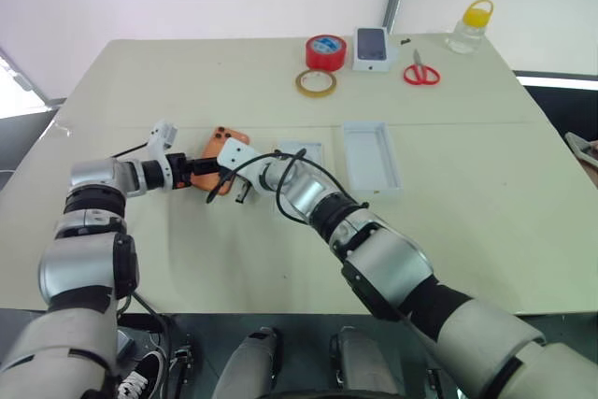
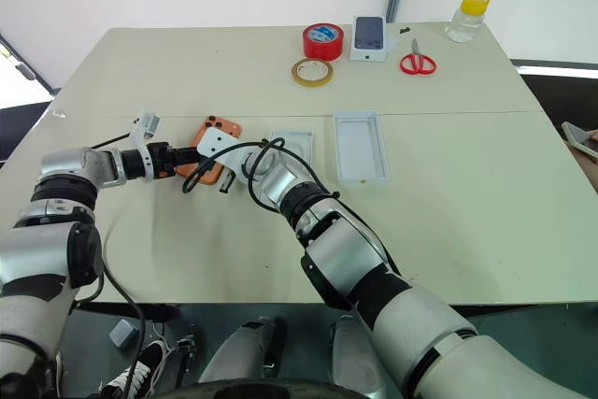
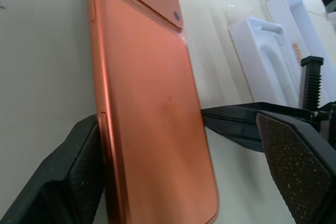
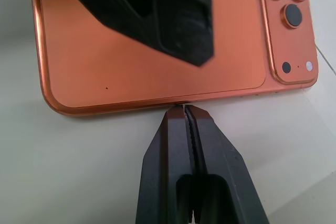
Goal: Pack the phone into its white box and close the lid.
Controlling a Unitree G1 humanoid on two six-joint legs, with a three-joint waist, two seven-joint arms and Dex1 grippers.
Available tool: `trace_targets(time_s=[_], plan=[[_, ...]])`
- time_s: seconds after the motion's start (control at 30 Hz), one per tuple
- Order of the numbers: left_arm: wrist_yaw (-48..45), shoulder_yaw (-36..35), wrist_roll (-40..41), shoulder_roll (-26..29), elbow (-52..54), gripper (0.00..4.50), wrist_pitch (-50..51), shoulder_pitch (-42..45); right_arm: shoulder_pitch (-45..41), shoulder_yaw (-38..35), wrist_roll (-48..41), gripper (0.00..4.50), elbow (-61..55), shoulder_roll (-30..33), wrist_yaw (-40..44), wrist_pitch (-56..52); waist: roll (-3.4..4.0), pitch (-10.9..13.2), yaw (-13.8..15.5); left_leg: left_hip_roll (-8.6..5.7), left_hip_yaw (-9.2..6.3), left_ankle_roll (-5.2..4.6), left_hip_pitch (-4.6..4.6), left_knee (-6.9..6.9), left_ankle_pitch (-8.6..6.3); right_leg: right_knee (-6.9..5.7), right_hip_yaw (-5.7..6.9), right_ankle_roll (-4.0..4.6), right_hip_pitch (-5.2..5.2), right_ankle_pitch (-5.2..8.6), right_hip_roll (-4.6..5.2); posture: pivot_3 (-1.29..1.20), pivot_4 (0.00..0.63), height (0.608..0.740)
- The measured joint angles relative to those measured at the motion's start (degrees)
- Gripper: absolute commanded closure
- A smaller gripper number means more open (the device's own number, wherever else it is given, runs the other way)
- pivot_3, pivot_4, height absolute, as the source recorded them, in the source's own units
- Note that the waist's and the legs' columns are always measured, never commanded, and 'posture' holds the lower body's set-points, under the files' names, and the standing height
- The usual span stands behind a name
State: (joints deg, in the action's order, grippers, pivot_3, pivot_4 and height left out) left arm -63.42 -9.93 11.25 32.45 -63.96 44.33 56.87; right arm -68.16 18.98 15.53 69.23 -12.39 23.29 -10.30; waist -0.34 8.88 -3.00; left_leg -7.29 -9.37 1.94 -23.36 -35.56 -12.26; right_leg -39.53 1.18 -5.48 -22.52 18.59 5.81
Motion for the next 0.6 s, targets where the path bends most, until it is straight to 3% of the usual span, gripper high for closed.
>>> trace_targets(time_s=[0.13, 0.17, 0.23, 0.37, 0.6], plan=[[1.8, -1.4, 0.8, -0.5, -0.5, 0.13, -0.1, 0.0, 0.1, 0.2, 0.5, 4.45, 0.1, 0.0, 0.2, 0.7, 0.00, 0.0, -0.1, 0.00, -0.01, 0.00, 0.02, -0.01, 0.00, 0.00, -0.56, -0.01, -0.01, 0.01, -0.20, 0.00, 0.150, 0.740], [2.2, -2.2, 1.2, -0.5, -0.9, 0.39, 0.0, 0.0, 0.1, 0.3, 0.7, 4.50, 0.1, 0.0, 0.3, 0.8, -0.01, 0.0, -0.1, 0.01, -0.02, 0.00, 0.02, -0.01, 0.00, 0.00, -0.69, -0.03, -0.02, 0.01, -0.23, 0.00, 0.150, 0.740], [3.5, -3.3, 2.0, 0.0, -1.6, 0.98, 0.2, -0.3, 0.2, 0.5, 1.1, 4.50, 0.1, 0.1, 0.5, 1.1, -0.01, 0.0, -0.4, 0.01, -0.01, 0.00, 0.02, -0.01, 0.00, 0.00, -0.75, -0.07, -0.03, 0.04, -0.24, 0.00, 0.150, 0.740], [4.8, -4.4, 2.2, 0.5, -2.3, 2.98, 0.3, -1.3, 0.3, 0.5, 1.3, 4.50, 0.1, 0.2, 0.7, 1.5, -0.01, 0.0, -1.1, 0.02, -0.01, 0.00, 0.02, 0.00, 0.00, -0.02, -0.79, -0.07, 0.00, 0.04, -0.25, 0.00, 0.150, 0.740], [3.7, -5.0, 3.7, 0.2, -2.0, 2.98, 2.8, -2.3, 0.5, 0.5, 1.7, 4.50, 0.1, 0.3, 0.6, 2.1, -0.02, 0.0, -1.2, 0.06, 0.00, 0.01, 0.02, 0.00, 0.01, -0.05, -0.84, -0.07, -0.02, 0.04, -0.29, 0.00, 0.150, 0.740]])
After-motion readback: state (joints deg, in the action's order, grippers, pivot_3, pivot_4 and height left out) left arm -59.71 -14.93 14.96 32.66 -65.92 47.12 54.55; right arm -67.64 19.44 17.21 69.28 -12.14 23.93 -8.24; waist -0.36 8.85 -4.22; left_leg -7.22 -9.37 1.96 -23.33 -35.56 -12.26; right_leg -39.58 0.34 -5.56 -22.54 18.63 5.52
